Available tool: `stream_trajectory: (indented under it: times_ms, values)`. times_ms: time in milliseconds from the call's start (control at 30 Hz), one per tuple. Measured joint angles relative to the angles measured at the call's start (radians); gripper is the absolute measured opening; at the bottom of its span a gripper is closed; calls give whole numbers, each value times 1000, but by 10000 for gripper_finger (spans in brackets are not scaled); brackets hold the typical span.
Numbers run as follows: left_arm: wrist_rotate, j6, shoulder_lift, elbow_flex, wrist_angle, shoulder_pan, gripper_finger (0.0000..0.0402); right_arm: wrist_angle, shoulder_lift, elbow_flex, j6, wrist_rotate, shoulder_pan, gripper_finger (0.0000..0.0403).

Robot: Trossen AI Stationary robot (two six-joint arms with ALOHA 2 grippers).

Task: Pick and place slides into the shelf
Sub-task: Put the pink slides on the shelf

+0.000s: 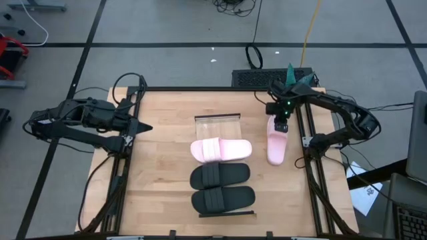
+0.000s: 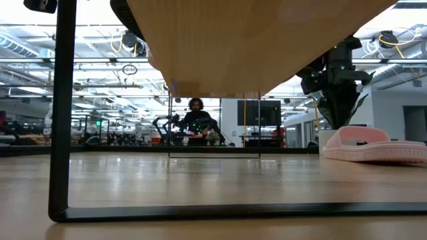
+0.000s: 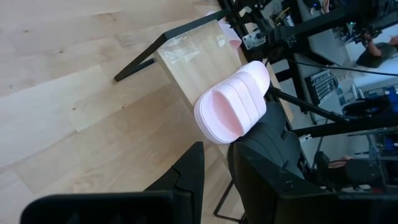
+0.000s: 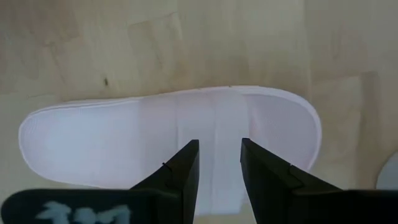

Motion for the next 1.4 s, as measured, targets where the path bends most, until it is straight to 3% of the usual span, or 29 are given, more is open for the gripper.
stream_trajectory:
  times_ms: [133,533,1167,1400]
  values:
    - [0,0,0,0,0,0,83,-5,0,-1,1,-50,-24,109]
    - [0,11,0,0,0,0,83,22,0,-85,8,-47,-28,109]
    - [0,19,0,0,0,0,83,46,0,-57,5,87,-42,109]
    - [-1,19,0,0,0,0,83,44,0,-55,-8,-5,-102,109]
